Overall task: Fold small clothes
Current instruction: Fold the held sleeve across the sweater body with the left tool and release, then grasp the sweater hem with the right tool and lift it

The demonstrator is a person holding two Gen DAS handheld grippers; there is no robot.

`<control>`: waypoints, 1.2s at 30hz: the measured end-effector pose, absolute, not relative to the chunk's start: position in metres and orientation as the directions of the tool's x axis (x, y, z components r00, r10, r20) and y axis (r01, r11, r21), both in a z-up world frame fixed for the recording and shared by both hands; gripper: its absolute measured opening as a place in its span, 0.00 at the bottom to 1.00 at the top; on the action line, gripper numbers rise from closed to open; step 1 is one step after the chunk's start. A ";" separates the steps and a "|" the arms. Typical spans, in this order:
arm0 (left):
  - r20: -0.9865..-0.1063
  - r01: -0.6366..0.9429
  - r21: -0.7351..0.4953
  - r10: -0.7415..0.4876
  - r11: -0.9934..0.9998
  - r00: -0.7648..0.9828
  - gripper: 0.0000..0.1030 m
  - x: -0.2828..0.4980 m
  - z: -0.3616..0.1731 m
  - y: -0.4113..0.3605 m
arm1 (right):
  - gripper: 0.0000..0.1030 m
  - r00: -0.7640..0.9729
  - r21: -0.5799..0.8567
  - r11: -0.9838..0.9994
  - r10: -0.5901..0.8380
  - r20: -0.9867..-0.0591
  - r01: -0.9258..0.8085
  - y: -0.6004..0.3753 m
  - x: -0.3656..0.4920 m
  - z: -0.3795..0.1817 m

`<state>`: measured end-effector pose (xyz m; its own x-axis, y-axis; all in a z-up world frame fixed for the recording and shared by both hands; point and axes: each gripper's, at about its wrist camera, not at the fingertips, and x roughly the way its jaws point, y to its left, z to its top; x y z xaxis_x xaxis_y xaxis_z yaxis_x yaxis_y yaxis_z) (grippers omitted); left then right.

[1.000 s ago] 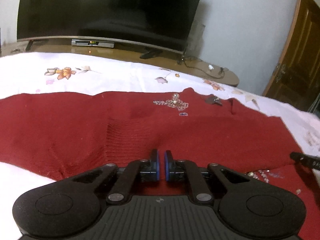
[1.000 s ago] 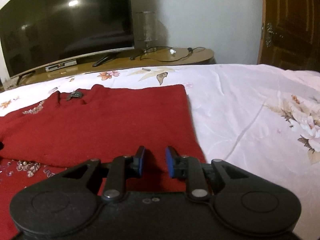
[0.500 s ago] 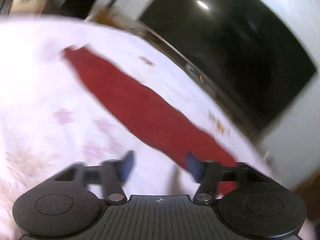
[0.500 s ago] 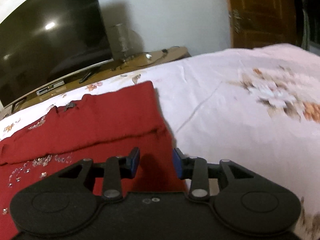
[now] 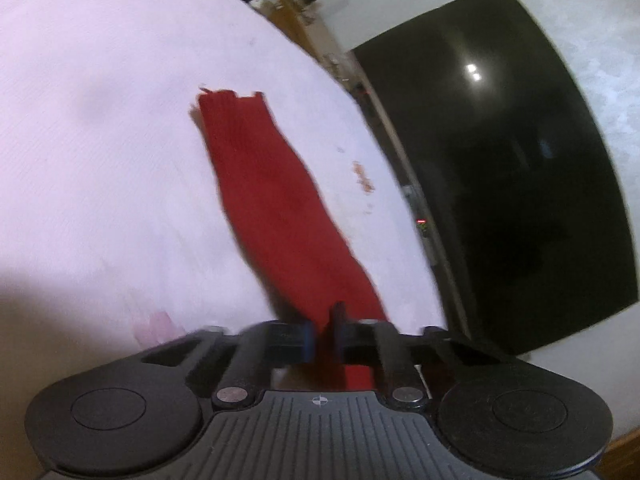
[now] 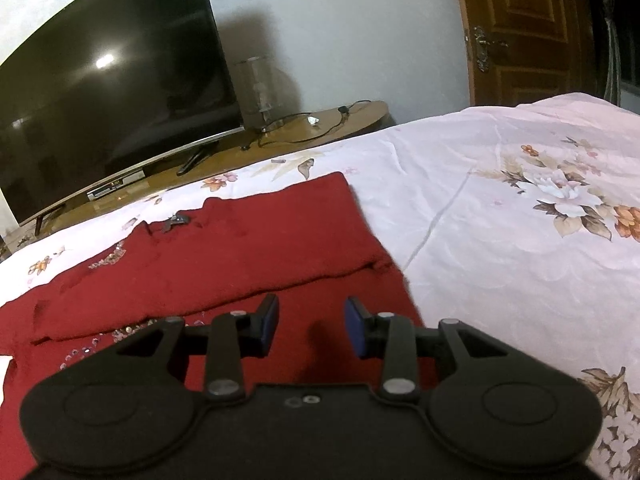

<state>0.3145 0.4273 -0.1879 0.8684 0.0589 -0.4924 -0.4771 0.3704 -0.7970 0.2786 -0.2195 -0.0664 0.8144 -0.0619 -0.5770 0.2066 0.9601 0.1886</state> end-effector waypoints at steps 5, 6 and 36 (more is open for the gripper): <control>-0.487 -0.464 -0.760 0.074 0.454 0.870 0.04 0.316 -0.175 0.425 | 0.35 0.808 0.185 0.956 -0.080 -0.584 0.229 -0.229 0.274 -0.068; -0.477 -0.450 -0.750 0.076 0.485 0.876 0.04 0.323 -0.168 0.422 | 0.35 0.807 0.186 0.955 -0.083 -0.585 0.233 -0.232 0.273 -0.068; -0.533 0.270 -0.033 -0.245 0.962 0.810 0.91 0.376 -0.089 0.025 | 0.43 0.801 0.217 0.960 -0.011 -0.598 0.175 -0.241 0.267 -0.060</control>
<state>0.3762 0.0246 -0.0890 0.8099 -0.2451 -0.5329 0.2696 0.9624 -0.0330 0.2670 -0.2414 -0.0598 0.8013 -0.0105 -0.5982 0.1746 0.9604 0.2170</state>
